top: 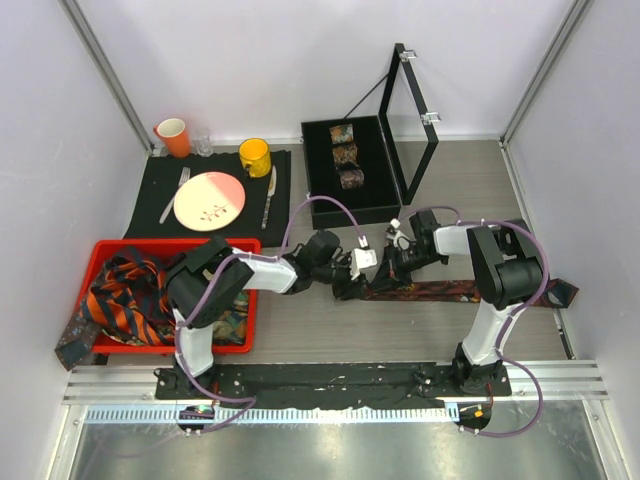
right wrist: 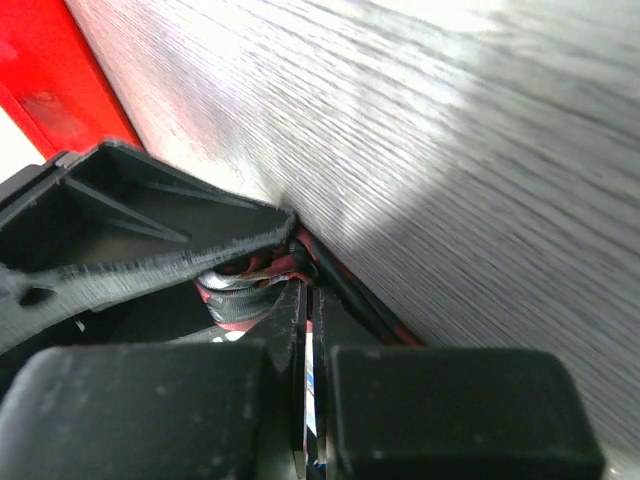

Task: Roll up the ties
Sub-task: Roll the tie at the center of the board.

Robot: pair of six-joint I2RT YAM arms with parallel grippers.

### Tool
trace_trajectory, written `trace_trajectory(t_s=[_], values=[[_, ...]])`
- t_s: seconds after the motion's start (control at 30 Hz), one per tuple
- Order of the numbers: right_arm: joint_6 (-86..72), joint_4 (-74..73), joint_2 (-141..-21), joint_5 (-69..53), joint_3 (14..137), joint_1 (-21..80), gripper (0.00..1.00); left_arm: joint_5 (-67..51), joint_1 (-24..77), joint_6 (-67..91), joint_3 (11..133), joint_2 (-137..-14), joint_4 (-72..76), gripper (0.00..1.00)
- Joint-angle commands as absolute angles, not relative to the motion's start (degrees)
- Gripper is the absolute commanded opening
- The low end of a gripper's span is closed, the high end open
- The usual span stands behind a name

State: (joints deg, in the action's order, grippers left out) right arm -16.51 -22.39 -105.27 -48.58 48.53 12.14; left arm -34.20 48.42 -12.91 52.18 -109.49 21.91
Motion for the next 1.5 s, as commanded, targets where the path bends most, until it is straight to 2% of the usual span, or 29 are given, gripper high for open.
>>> trace_trajectory(t_s=[0.0, 0.1, 0.2, 0.3, 0.4, 0.57, 0.87, 0.9, 0.93, 1.0, 1.03, 1.07, 1.1, 1.2, 1.23, 1.33, 1.43, 1.47], values=[[-15.46, -16.53, -107.75, -34.89, 47.45, 14.67, 0.01, -26.57, 49.39, -23.6, 50.37, -105.65, 13.2, 0.28], [-16.26, -15.38, -107.49, -37.26, 48.6, 15.82, 0.02, -22.52, 49.31, -29.07, 49.23, -102.66, 5.99, 0.17], [-15.39, -17.92, -105.74, -39.19, 50.26, 15.82, 0.16, -21.19, 49.39, -31.46, 48.26, -100.99, 1.5, 0.12], [-14.5, -22.4, -102.31, -40.86, 51.15, 15.12, 0.27, -19.95, 49.4, -32.52, 48.95, -101.25, -1.58, 0.09], [-14.85, -25.57, -98.72, -44.19, 51.15, 14.41, 0.34, -18.29, 50.18, -33.05, 50.09, -102.21, -2.9, 0.09], [-20.65, -21.89, -96.24, -48.6, 49.48, 15.81, 0.45, -17.05, 51.41, -32.43, 52.38, -103.71, -3.95, 0.09], [-23.38, -17.49, -100.81, -47.03, 49.48, 18.98, 0.44, -15.38, 52.03, -32.69, 55.11, -106.35, -6.33, 0.1], [-23.12, -17.14, -101.25, -46.76, 49.57, 18.98, 0.41, -15.38, 51.94, -32.7, 55.28, -106.35, -6.5, 0.09], [-22.68, -16.7, -102.03, -46.5, 49.66, 18.98, 0.27, -15.64, 52.03, -32.78, 55.54, -106.52, -6.76, 0.1], [-21.72, -17.14, -102.83, -44.39, 50.27, 18.9, 0.15, -16.43, 52.03, -33.31, 55.37, -106.17, -6.94, 0.11], [-21.1, -17.75, -103.27, -43.78, 50.45, 18.9, 0.02, -16.87, 52.03, -33.57, 55.02, -105.82, -6.94, 0.13], [-19.53, -18.97, -104.14, -43.07, 50.62, 18.64, 0.01, -17.22, 51.94, -33.84, 54.85, -105.65, -6.94, 0.15], [-18.82, -19.51, -104.5, -42.81, 50.54, 18.11, 0.01, -18.18, 51.86, -34.19, 54.58, -105.38, -6.86, 0.18], [-16.0, -21.62, -105.9, -42.63, 50.1, 16.36, 0.01, -22.39, 50.55, -34.02, 53.96, -105.03, -6.5, 0.38], [-15.39, -22.14, -106.26, -42.63, 50.1, 15.91, 0.01, -24.15, 50.02, -33.58, 53.96, -104.86, -6.33, 0.49], [-13.36, -23.2, -107.49, -42.28, 50.1, 14.42, 0.01, -29.07, 48.17, -32.35, 53.88, -103.98, -3.7, 0.68], [-12.04, -23.99, -108.72, -41.92, 50.1, 13.02, 0.01, -31.19, 47.29, -31.12, 53.61, -103.01, -0.18, 0.76], [-11.78, -24.34, -109.07, -41.92, 50.27, 12.75, 0.01, -31.64, 47.2, -30.68, 53.61, -102.92, 1.56, 0.81]])
